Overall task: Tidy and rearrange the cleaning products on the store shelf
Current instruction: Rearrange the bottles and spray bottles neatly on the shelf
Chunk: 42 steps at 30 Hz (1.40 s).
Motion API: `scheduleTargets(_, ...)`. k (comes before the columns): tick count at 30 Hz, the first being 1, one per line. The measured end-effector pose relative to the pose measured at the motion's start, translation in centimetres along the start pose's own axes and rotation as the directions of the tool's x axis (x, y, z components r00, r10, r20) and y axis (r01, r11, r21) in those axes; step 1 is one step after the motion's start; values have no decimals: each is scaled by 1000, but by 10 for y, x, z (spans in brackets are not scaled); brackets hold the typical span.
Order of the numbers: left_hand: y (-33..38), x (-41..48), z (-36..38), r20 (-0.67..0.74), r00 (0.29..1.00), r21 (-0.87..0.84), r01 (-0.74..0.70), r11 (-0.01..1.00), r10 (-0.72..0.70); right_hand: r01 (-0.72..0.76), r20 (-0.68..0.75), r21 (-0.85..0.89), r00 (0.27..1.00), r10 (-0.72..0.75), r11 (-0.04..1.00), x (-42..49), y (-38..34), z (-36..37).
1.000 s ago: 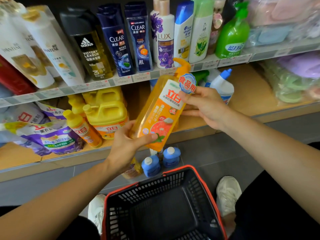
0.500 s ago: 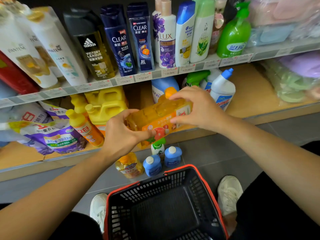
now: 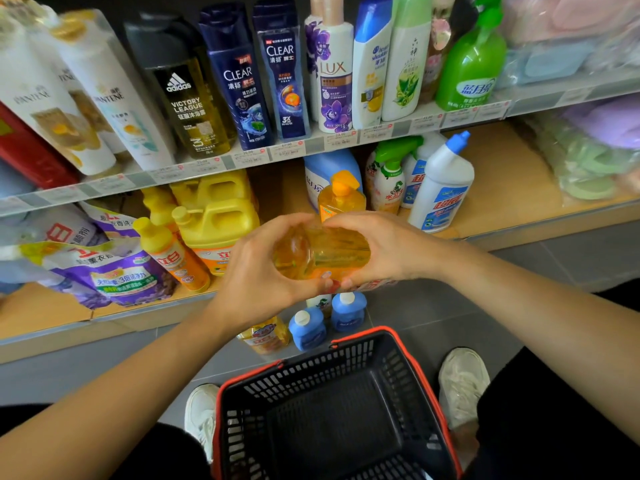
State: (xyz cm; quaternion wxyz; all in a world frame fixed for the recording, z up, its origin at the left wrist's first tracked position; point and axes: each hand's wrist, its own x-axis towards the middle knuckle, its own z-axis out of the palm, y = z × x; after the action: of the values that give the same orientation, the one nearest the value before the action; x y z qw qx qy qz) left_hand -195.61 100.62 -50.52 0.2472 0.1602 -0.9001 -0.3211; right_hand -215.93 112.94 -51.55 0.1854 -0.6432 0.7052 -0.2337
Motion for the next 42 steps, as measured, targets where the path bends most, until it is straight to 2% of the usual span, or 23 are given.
scheduleTargets(7,-1,-7,6,-14,983,81,-183,980,185,-73,-126,255,986,108,964,-8,4,8)
scheduleTargets(10,-2,-11,10,-7,978,51,-207,977,208,-103,-162,312,974,160,944,-9,6,7)
scheduleTargets(13,-4,-10,8,-22,977,36,-209,977,210,-131,-169,299,968,187,945,-9,8,6)
scheduleTargets(15,-3,-8,4,-47,984,-4,-172,985,171,-135,-173,288,966,190,948,-10,8,6)
scheduleTargets(20,-8,1,-5,-142,988,-159,28,987,-51,-143,-162,287,967,195,947,-12,8,8)
scheduleTargets(24,-11,7,-6,44,964,-388,259,884,-264,-121,-153,307,973,174,944,-13,5,11)
scheduleTargets(26,-13,8,-3,88,955,-418,292,860,-282,-117,-146,326,974,172,938,-14,4,12)
scheduleTargets(34,-21,14,-5,77,945,-493,314,812,-319,-102,-119,336,982,149,937,-15,-1,13)
scheduleTargets(42,-27,10,-8,156,951,-559,309,770,-269,-106,-168,485,963,211,868,-14,5,14)
